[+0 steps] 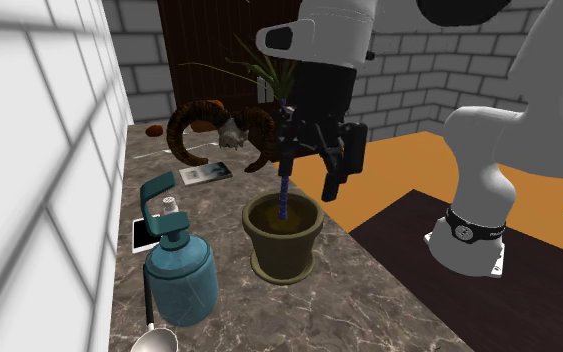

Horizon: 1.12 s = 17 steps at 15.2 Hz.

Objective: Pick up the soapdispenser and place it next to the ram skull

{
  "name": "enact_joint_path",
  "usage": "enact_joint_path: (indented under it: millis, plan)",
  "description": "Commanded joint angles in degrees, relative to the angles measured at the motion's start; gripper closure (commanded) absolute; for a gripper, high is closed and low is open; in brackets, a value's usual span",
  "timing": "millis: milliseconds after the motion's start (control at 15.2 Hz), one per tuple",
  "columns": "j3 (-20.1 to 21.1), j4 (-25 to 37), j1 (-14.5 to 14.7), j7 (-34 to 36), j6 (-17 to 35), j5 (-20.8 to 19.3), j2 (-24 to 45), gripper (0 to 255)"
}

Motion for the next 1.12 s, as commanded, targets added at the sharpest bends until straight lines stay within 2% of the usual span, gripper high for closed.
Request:
enact_joint_path:
  millis: [0, 396, 924, 1056]
  plan:
    - [-0.8, 1.9, -0.4, -0.3, 2.7, 0.2, 3.8, 0]
    - [-3.9, 8.7, -2.0, -2.8, 8.3, 2.1, 14.3, 0]
    - [-6.8, 20.4, -5.0, -6.7, 12.6, 7.3, 28.2, 0]
    - [-6.6, 20.3, -5.1, -7.1, 13.7, 7.9, 29.3, 0]
